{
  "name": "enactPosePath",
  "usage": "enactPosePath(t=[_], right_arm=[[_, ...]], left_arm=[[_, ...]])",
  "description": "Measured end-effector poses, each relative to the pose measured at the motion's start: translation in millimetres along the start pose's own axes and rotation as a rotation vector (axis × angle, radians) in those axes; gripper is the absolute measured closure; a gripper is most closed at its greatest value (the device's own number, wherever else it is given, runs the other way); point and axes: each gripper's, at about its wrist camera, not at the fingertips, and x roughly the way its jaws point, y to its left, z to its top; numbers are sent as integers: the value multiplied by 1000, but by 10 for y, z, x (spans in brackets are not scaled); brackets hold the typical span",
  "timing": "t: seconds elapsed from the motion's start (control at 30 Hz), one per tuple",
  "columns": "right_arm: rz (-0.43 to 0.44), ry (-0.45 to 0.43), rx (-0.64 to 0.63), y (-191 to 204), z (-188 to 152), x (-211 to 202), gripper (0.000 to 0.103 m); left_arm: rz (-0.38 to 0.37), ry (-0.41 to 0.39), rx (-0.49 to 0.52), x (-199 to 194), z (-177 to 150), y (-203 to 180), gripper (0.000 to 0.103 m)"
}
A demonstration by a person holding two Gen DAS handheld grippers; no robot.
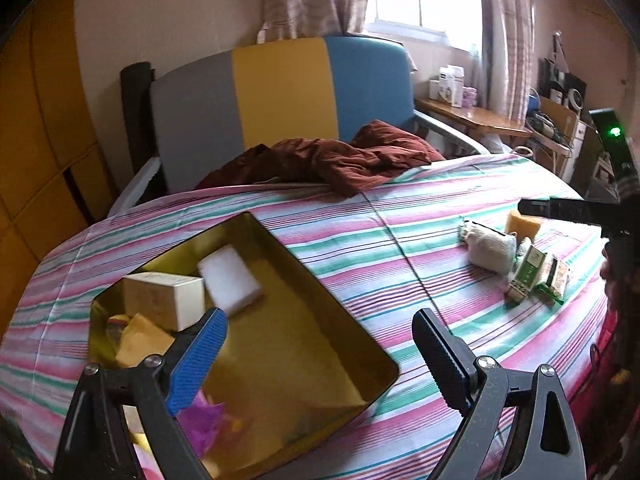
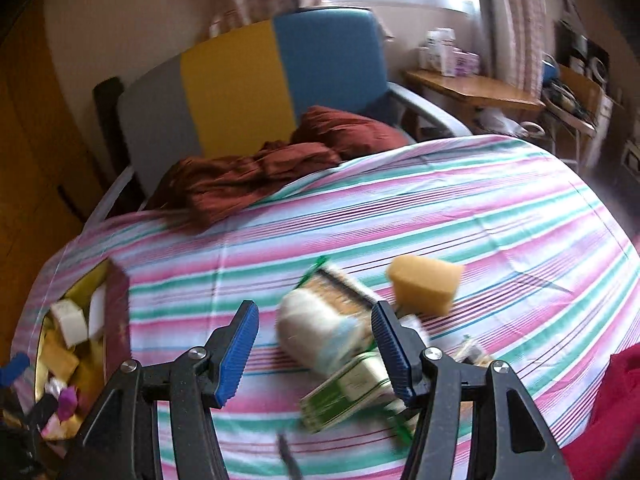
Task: Organize objects
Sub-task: 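Withdraw both tools from the tray toward the remaining items, then grasp the green essential oil box with the left tool while the right tool grasps the cracker packet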
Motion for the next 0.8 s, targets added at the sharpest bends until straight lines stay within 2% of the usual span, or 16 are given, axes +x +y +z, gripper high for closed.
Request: enactPosePath(t=[0.1, 0.2, 0.33, 0.5, 0.67, 0.8], right_arm=[[-5, -18, 72, -214, 57, 27, 42], [10, -30, 168, -424, 50, 59, 33], [27, -16, 303, -693, 12, 132, 33], [45, -66, 468, -1003, -53, 38, 33], [86, -28, 560, -1156, -94, 114, 32], [99, -9, 563, -1148, -105, 150, 32]], left_arm=[[-17, 10, 13, 74, 33, -102, 9], [-37, 28, 27, 160, 56, -210, 9], [-61, 53, 43, 270, 65, -348, 9], [-107, 79, 53, 419, 111, -534, 9], [-160, 104, 67, 584, 186, -733, 9], [-222, 124, 86, 693, 209, -920, 9]])
